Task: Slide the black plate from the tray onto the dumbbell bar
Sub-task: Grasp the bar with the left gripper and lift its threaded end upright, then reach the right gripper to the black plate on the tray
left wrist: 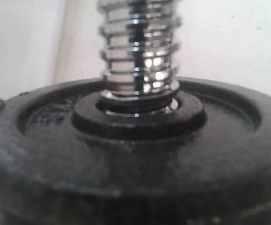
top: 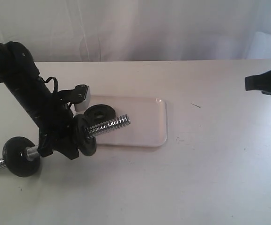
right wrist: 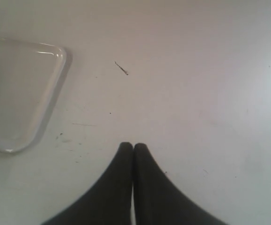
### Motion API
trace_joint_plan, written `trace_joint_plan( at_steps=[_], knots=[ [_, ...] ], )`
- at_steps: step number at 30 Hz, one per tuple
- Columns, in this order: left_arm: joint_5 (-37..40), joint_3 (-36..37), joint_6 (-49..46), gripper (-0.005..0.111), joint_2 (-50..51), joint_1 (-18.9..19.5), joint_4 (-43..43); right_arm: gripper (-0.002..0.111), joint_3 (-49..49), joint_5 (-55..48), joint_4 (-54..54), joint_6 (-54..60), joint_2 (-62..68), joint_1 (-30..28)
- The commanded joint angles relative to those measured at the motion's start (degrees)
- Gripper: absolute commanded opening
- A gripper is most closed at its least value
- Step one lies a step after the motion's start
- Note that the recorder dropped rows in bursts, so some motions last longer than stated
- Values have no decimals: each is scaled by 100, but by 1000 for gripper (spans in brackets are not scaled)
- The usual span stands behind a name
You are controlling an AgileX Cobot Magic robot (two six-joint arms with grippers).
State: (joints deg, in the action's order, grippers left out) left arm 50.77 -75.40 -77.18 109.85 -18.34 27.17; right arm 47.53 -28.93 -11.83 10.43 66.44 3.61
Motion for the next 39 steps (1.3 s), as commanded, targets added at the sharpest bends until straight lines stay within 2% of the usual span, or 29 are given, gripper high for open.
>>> trace_joint_plan(
  at_steps=[1,11,17,22,32,39],
  knots=[
    [242,276,-263,0,-433,83,438,0,182,-211,-764,823,201,-23],
    [604,403,-263,0,-456,632,461,0,276,-218,-1717,1811,608,-14],
    [396,606,-277,0,-456,691,295,0,545,-413,-1962,1939,990,11],
    [399,624,-238,0,-482,858,242,0,728,-411,-2008,2289,1339,305],
    [353,735,-308,0,-717,1307,279,0,1134,-213,-2044,2293,2067,713],
    [320,806,-490,0,-742,1319,438,0,1563,-17,-2114,2293,2571,965]
  ],
)
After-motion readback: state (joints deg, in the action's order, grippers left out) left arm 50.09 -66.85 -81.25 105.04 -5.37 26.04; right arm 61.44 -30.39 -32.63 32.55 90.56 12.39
